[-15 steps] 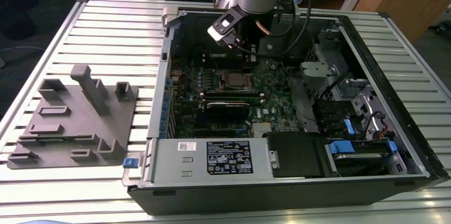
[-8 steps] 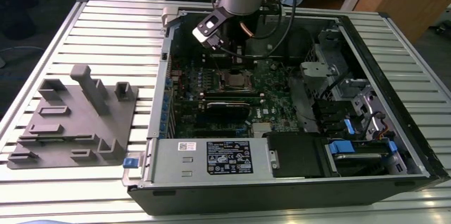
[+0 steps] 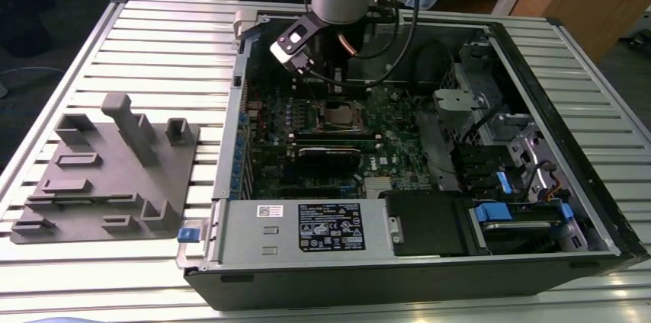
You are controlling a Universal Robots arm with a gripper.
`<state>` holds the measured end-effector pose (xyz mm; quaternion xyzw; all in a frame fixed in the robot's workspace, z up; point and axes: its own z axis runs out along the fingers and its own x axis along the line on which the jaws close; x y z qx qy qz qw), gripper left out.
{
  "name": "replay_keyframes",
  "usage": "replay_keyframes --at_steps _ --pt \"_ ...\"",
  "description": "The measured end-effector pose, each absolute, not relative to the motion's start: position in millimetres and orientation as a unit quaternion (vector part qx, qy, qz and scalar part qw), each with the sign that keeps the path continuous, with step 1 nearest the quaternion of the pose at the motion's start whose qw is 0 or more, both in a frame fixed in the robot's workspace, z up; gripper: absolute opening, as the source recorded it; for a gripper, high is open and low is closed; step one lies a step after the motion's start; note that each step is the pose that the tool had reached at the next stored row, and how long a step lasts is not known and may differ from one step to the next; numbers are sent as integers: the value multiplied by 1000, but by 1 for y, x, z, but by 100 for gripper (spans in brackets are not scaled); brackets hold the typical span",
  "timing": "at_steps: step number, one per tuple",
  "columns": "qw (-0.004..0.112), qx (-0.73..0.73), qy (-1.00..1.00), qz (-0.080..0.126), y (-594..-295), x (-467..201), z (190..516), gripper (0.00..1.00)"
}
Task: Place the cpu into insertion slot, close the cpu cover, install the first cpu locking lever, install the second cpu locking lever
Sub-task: 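Close the cpu cover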
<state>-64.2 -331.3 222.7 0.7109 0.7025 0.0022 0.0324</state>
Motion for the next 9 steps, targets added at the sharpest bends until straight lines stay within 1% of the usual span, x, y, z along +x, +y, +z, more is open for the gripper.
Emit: replay_keyframes --at_steps 9 --pt "32 711 703 2 -331 -66 223 11"
